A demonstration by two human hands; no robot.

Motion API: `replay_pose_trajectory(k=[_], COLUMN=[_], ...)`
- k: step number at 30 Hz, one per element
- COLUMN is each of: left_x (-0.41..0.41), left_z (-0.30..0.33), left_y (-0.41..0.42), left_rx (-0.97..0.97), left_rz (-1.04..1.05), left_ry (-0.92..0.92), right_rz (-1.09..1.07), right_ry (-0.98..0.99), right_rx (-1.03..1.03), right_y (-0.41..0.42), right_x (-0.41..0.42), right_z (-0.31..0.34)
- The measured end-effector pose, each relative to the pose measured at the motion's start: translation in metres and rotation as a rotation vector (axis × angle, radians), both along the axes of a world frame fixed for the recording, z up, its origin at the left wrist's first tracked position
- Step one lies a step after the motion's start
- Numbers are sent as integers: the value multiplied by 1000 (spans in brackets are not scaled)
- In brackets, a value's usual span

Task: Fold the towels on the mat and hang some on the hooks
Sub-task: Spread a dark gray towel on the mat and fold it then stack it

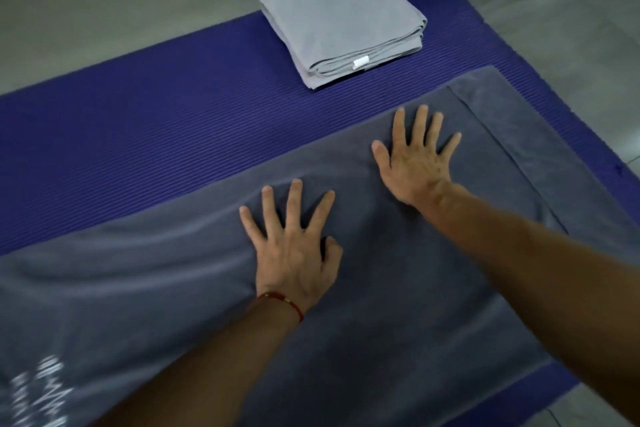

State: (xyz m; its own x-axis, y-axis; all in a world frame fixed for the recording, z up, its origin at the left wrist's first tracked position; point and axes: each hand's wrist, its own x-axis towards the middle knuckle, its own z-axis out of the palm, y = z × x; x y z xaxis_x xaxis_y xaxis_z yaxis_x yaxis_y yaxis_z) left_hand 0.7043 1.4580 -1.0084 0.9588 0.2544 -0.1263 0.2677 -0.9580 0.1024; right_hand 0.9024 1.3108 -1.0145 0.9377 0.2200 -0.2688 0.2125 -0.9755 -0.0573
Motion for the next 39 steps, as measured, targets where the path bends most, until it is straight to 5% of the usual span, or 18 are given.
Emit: replay_pose_trajectory(k=[6,9,12,18,23,28,33,39], left_x=[-7,-15,-9,25,25,-42,-174,-215], left_z=[9,13,22,28,29,14,-3,2], left_y=[30,92,157,197,197,218,274,337], left_rx=[-512,-302,-99,-208,83,138,63,-96], left_rz=[100,110,253,169,57,103,228,579], left_ry=[-223,-321,-162,118,69,-153,114,221], right_rz=[125,222,264,251,247,294,313,167], right_ry=[-96,-118,-124,-105,-104,-97,-118,-63], right_rx=[78,138,149,123,125,134,102,61], right_y=[51,75,85,84,83,80,80,104], right_x=[-151,-214,-246,-245,-245,-242,-242,-271], right_z=[-7,-7,-6,-5,-3,-5,-8,-9])
